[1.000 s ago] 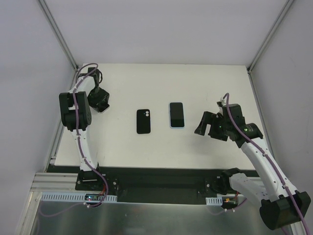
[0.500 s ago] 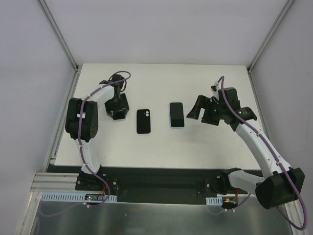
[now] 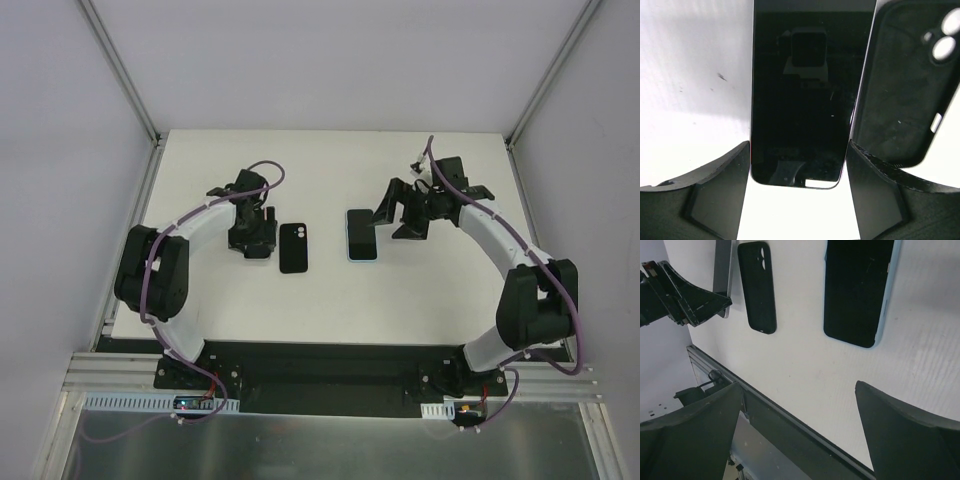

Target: Put the phone into the phone case

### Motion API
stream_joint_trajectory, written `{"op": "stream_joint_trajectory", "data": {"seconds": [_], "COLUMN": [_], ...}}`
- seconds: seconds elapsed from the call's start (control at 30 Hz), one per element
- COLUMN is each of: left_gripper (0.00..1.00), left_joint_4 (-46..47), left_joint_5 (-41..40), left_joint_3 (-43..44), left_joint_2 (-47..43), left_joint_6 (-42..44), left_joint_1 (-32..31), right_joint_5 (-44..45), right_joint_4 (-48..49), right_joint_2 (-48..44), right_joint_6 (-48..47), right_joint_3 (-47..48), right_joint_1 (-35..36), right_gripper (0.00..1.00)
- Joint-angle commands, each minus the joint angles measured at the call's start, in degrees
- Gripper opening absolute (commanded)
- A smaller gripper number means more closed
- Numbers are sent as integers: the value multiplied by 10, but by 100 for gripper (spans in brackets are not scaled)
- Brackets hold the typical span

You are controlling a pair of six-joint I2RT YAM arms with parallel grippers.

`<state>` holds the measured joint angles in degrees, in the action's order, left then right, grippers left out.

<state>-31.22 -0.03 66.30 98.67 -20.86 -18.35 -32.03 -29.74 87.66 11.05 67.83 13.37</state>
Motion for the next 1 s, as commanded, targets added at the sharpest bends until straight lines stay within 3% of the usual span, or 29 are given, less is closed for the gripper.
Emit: {"op": "stream_joint_trajectory", "data": {"seconds": [0.0, 0.4, 0.6, 0.97], "left_gripper": [27, 26, 25, 25], "left_joint_4": [33, 46, 71, 129], "left_joint_5": [50, 85, 121, 127], "left_joint_3": [-9, -30, -64, -119], "left_joint_2": [-59, -117, -120, -139], "left_joint_6": [22, 29, 28, 8], "left_joint_1": [-10, -13, -20, -52], "right_joint_5": [-74, -130, -156, -140], "right_joint_4": [64, 107, 168, 175], "right_joint_2": [21, 152, 213, 318], "right_joint_6": [19, 83, 164, 268], "right_joint_3": [8, 85, 106, 175], "right_joint_1": [9, 82, 119, 158], "right_gripper": [97, 92, 90, 82]}}
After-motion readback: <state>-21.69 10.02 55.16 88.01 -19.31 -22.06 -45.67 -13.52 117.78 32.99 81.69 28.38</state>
